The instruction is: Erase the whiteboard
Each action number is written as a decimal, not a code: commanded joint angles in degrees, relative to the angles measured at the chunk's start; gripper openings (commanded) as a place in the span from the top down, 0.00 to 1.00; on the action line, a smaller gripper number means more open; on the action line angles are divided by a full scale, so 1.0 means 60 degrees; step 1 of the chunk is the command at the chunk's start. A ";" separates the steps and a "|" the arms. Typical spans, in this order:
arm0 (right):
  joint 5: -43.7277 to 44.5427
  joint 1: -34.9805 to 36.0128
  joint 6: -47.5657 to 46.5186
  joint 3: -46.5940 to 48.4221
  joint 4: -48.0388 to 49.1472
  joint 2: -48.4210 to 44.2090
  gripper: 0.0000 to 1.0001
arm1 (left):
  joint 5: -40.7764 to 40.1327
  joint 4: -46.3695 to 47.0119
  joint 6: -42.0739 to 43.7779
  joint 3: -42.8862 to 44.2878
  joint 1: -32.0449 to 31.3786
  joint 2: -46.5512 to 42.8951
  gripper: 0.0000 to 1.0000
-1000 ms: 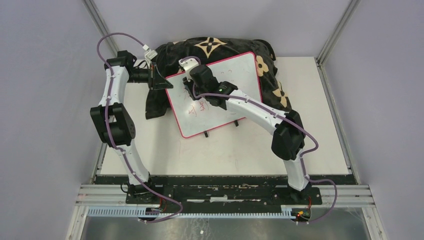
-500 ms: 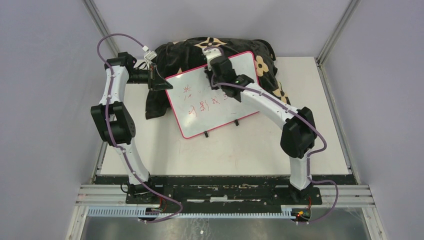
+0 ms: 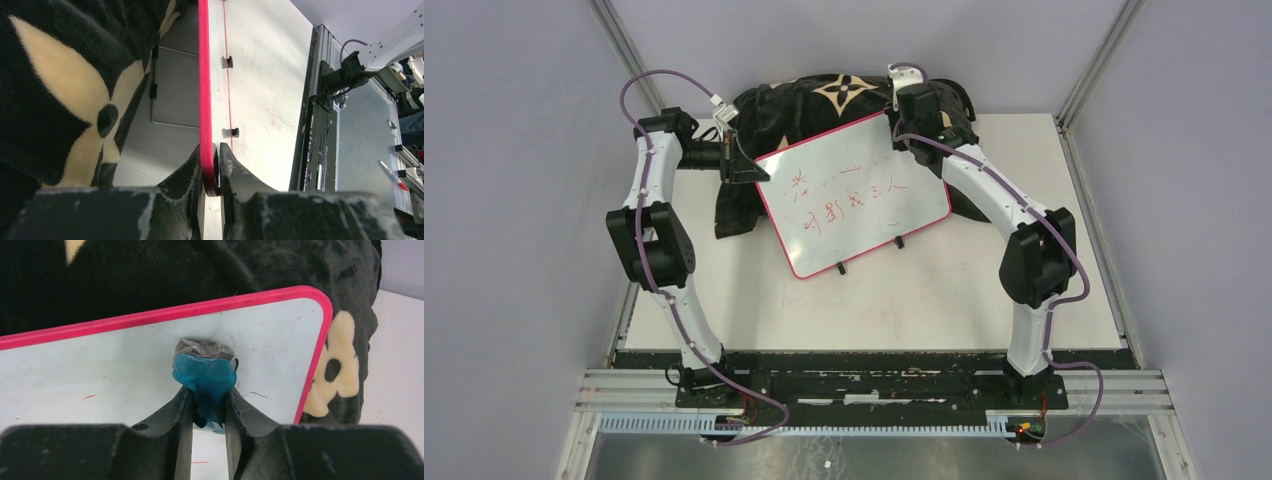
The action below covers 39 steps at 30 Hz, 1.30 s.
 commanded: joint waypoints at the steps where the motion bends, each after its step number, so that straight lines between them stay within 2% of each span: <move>1: -0.0902 0.0381 0.0033 0.0440 0.0137 0.0119 0.99 | -0.0609 0.0088 0.1165 0.0308 -0.0052 0.0004 0.97; 6: -0.0968 0.1482 -0.0035 0.0696 0.0010 0.0333 0.99 | -0.0608 0.0122 0.1027 0.0394 -0.0033 0.0006 0.97; 14: -0.0876 0.3285 -0.0081 0.2132 -0.0653 0.1392 0.99 | -0.0600 0.0117 0.0921 0.0397 -0.0039 -0.0132 0.97; 22: -0.0734 0.4320 -0.0047 0.3115 -0.0770 0.2180 1.00 | -0.0552 0.0129 0.0867 0.0341 -0.0060 -0.0181 0.97; 25: -0.0168 0.4346 -0.0168 0.3263 -0.0779 0.2369 0.99 | -0.0570 0.0130 0.0868 0.0307 -0.0061 -0.0202 0.97; 30: 0.1785 0.4082 -0.0492 0.2774 -0.0601 0.2264 0.99 | -0.0622 0.0137 0.0897 0.0258 -0.0067 -0.0275 0.97; 39: 0.1847 0.2219 0.0017 0.0407 0.0152 0.0526 1.00 | -0.0686 0.0132 0.0868 0.0320 -0.0072 -0.0298 0.97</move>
